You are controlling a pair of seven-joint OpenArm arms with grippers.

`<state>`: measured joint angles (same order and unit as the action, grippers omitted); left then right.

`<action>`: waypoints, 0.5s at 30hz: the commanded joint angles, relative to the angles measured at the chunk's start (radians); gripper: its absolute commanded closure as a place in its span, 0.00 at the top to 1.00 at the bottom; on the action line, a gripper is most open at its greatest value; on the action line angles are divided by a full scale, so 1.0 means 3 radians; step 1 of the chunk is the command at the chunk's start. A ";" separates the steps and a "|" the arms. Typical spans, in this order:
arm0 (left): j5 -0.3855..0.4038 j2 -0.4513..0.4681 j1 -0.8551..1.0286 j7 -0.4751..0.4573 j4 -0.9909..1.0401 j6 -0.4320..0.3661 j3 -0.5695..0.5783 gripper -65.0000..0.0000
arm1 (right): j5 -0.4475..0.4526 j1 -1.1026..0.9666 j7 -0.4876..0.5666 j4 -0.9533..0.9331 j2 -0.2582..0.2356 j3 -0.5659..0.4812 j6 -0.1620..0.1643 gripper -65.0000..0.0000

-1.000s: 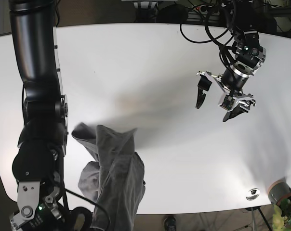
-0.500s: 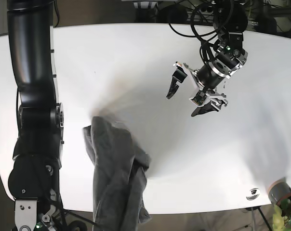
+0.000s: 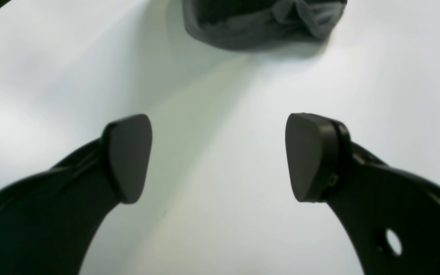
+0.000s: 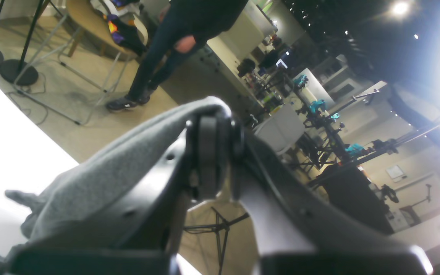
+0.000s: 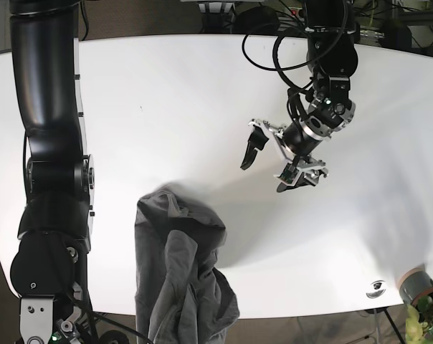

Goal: Fold the T-shirt properly
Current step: 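Grasp the hanging grey shirt with the left gripper near the right gripper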

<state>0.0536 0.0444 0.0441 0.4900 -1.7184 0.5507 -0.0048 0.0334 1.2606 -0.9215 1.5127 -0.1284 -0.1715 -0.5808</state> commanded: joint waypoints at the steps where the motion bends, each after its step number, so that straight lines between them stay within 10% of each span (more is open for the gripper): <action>1: 0.0059 -0.0007 -0.0124 -0.0081 0.0089 -0.0171 0.0146 0.78 | 0.0004 0.0150 0.0092 0.0039 -0.0015 0.0017 0.0031 0.03; 15: 0.0080 -0.0038 -0.1004 -0.0659 0.1168 -0.0964 0.1425 0.78 | 0.0004 0.0150 0.0103 0.0039 -0.0025 0.0017 0.0031 0.03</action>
<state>0.0677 0.0441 -0.2218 0.3248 -1.3769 0.2779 0.4080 0.0307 1.2602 -0.9211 1.5112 -0.1307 -0.1715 -0.5816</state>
